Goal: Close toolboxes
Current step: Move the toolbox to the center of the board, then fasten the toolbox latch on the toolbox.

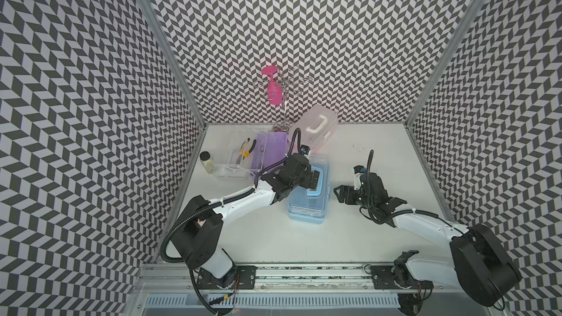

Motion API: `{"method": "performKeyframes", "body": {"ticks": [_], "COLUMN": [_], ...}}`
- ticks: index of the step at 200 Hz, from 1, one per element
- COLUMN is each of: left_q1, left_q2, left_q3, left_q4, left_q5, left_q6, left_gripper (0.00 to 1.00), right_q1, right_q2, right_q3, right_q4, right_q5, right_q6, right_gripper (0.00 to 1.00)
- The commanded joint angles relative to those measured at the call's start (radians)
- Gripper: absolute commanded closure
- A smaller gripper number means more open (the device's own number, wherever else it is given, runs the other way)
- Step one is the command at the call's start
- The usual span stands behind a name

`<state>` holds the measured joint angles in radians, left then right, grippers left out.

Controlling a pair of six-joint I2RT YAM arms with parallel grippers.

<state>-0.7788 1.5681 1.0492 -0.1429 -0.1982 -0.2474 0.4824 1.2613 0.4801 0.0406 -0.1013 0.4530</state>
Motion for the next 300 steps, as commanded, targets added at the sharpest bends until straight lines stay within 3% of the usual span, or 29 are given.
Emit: {"method": "performKeyframes", "body": {"ticks": [1, 63, 121, 198, 300], "left_q1": [-0.005, -0.005, -0.004, -0.005, -0.005], "left_q2": [0.026, 0.061, 0.071, 0.075, 0.070], "left_q3": [0.025, 0.009, 0.007, 0.000, -0.017], "left_q4": [-0.017, 0.019, 0.030, 0.030, 0.046], "left_q5": [-0.009, 0.044, 0.063, 0.061, 0.060], "left_q6": [0.009, 0.002, 0.003, 0.005, 0.005], "left_gripper": [0.01, 0.01, 0.01, 0.01, 0.01], "right_q1": [0.040, 0.165, 0.205, 0.206, 0.246], "right_q2": [-0.006, 0.035, 0.089, 0.221, 0.232], "right_q3": [-0.051, -0.133, -0.173, -0.132, -0.155], "right_q4": [0.109, 0.288, 0.460, 0.494, 0.571], "right_q5": [0.065, 0.115, 0.219, 0.284, 0.292], "right_q6": [-0.015, 0.054, 0.105, 0.111, 0.078], "right_gripper": [0.20, 0.21, 0.22, 0.22, 0.17]}}
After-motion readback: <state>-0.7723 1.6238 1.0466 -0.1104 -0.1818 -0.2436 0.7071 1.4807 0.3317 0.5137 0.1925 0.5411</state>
